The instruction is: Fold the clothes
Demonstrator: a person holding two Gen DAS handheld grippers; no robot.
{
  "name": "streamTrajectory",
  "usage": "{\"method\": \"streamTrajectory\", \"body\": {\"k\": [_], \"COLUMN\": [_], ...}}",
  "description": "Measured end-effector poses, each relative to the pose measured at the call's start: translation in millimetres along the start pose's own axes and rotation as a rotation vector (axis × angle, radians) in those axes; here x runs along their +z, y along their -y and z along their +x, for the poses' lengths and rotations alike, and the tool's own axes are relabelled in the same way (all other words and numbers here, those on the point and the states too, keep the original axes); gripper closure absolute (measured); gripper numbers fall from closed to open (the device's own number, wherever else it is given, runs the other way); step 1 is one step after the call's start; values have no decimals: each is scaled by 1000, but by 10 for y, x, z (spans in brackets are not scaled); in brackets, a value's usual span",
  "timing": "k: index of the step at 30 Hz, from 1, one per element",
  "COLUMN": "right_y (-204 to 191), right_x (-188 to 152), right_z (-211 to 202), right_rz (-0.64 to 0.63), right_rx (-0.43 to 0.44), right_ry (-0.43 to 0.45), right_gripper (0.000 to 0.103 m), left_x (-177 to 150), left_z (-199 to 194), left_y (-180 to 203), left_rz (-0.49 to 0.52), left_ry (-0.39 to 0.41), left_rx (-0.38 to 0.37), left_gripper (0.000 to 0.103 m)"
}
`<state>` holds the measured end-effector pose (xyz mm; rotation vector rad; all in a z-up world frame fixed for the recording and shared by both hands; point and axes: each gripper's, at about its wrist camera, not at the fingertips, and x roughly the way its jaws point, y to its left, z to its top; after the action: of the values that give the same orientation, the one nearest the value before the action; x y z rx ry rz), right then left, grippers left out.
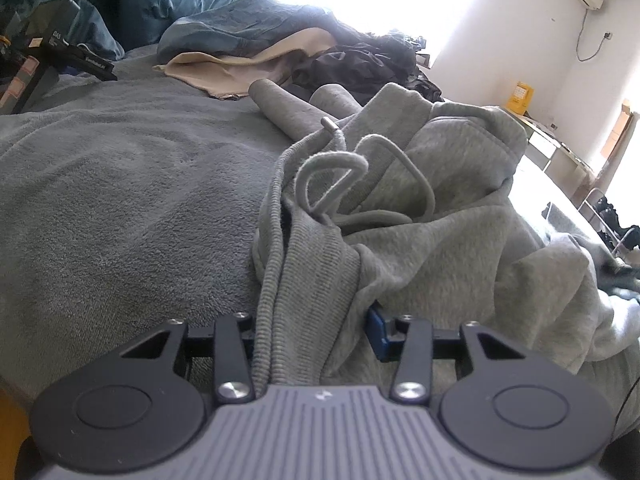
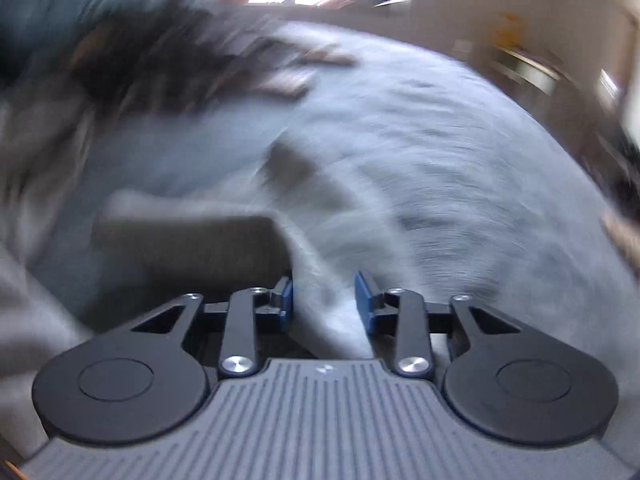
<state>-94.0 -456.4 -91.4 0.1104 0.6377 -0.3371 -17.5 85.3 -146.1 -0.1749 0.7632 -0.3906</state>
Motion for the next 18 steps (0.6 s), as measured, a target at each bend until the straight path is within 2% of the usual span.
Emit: {"method": "streamTrajectory", "body": {"k": [3,5,7,8,9,12,14,18], "right_y": [595,1000,1311,1436,1512,1612,1637,1561], "right_x": [-18,-103,-212,-263,-291,-272,-165,169], "right_z": [-168,-201,-272,-331,-414,-714,-890,-1190], "right_rz": [247,399,520,569,594,598,572,539], "right_rx": [-51,-65,-66,-72,-79,-94,-102,-141], "right_ry": [36,12,-21,-31,-33,-23,-17,56], "right_gripper": [73,71,67,60,53,39,34,32], "left_x": [-4,-11,-17,-20,-22,-26,-32,-51], "left_z": [4,8,5,2,1,-1,1,-3], "left_y": [13,30,16,7,-1,-30,-52,-93], "left_rz": [-1,-3,-4,-4,-5,-6,-9,-17], "left_ry": [1,3,7,8,9,13,17,30], "left_rx": [-1,-2,-8,-11,-14,-27,-38,-59], "left_gripper": [58,58,58,58,58,58,58,59]}}
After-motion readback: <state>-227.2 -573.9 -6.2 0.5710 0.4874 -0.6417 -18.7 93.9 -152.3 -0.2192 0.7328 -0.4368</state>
